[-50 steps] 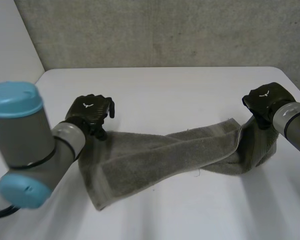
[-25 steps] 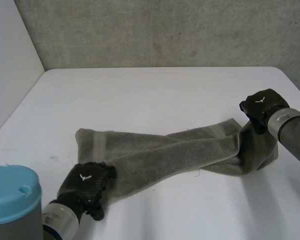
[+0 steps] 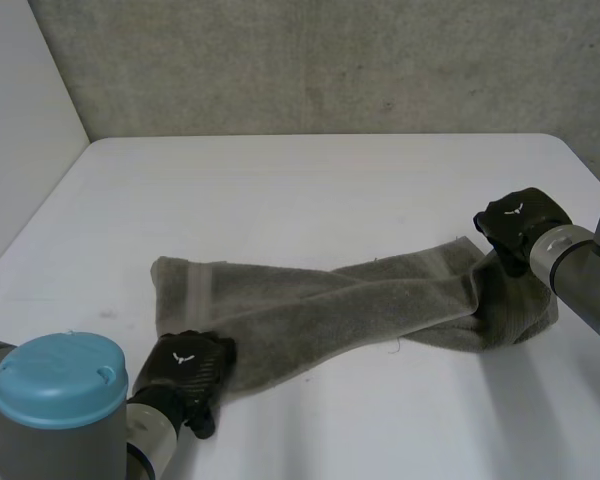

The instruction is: Fold the laundry

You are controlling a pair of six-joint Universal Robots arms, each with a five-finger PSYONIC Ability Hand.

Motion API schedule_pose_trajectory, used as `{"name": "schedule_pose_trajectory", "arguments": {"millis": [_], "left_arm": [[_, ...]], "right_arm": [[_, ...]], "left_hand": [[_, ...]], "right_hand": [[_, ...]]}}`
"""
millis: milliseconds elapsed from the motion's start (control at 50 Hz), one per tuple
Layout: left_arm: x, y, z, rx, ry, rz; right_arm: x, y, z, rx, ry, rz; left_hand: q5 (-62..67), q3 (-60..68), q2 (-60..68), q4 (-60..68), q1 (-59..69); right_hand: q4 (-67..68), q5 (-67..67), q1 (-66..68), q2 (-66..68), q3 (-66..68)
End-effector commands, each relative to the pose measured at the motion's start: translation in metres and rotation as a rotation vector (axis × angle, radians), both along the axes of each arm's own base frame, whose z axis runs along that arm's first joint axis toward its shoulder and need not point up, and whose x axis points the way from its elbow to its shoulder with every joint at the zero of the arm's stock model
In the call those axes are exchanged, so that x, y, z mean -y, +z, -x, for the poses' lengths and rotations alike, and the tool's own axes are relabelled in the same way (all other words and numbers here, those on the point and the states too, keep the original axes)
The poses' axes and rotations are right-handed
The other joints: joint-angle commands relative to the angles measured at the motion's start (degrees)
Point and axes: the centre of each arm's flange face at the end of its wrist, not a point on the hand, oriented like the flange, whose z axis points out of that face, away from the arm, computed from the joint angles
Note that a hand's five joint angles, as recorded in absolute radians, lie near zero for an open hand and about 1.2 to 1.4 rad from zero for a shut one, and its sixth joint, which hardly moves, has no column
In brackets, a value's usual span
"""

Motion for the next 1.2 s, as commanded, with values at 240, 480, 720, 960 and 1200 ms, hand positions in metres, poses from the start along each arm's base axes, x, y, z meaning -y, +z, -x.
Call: {"name": "schedule_pose_trajectory", "arguments": {"millis": [240,480,720,960,1200], "left_arm": [[0.021,-0.004,0.012,-0.026,0.001,0.061],[0.047,-0.002,0.001,0.064,0.022,0.13],[0.11,0.039,0.001,0.162,0.028,0.36],[0.215,0.183,0.054,0.069,-0.002,0.928],[0.222,0.297,0.039,-0.254,0.113,1.243]], "right_arm": [[-0.001,-0.003,0.0,-0.004,0.001,-0.009],[0.002,0.0,0.003,-0.044,0.009,0.005],[0.004,0.007,-0.003,-0.213,0.073,0.073],[0.085,0.159,-0.045,0.113,-0.022,0.911],[0.061,0.207,-0.039,0.382,0.045,1.18]], "left_hand": [[22.3,22.4,22.5,22.4,22.3],[48.7,48.8,48.9,48.8,48.7],[52.9,53.0,53.1,53.0,52.9],[52.9,53.0,53.1,53.0,52.9],[52.9,53.0,53.1,53.0,52.9]], "right_hand": [[11.6,13.9,25.3,12.6,12.5],[11.6,13.9,25.3,12.6,12.5],[11.6,13.9,25.3,12.6,12.5],[11.6,13.9,25.3,12.6,12.5],[11.6,13.9,25.3,12.6,12.5]]}}
